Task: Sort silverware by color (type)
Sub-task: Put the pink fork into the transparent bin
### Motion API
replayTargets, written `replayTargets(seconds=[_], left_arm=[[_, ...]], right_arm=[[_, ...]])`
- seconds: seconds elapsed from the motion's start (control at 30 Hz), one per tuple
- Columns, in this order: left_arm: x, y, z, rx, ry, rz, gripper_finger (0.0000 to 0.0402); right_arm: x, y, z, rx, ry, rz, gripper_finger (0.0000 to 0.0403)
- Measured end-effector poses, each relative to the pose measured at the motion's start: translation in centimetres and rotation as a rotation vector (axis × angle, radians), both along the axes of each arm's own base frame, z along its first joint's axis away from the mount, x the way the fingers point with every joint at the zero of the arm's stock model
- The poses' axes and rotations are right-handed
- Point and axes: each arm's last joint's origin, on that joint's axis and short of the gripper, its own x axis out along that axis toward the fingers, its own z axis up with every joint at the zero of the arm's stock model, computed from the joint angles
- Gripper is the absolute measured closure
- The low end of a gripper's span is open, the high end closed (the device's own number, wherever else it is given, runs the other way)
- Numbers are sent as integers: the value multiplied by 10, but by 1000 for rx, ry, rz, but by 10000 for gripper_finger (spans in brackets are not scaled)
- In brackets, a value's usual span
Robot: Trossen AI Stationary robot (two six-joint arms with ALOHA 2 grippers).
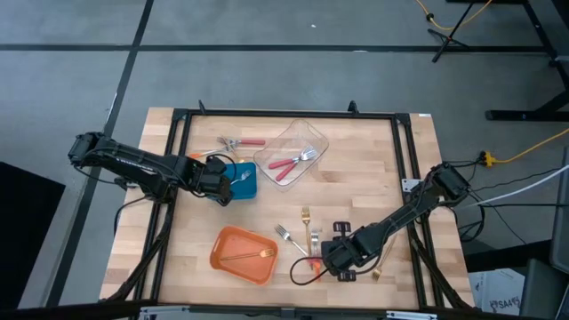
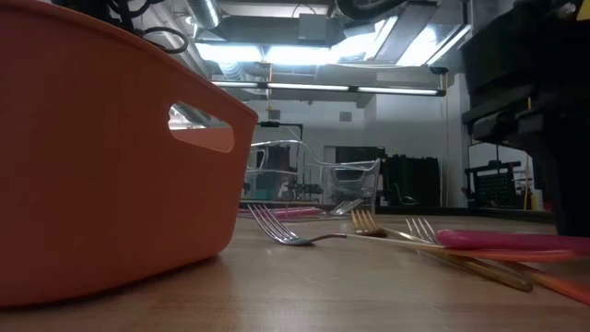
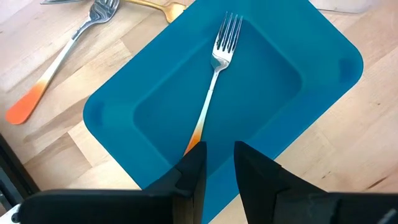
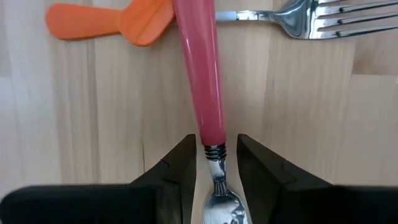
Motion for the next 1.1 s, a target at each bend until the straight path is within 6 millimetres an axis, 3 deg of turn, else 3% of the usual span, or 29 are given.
replayTargets(seconds=[0.67,1.1], left_arm=[[1,0,0,-2,-8,0,326],[1,0,0,-2,-8,0,326]], right_arm=[[-3,-2,-10,19,-10,-2,300],[-3,-2,-10,20,-11,-3,383]])
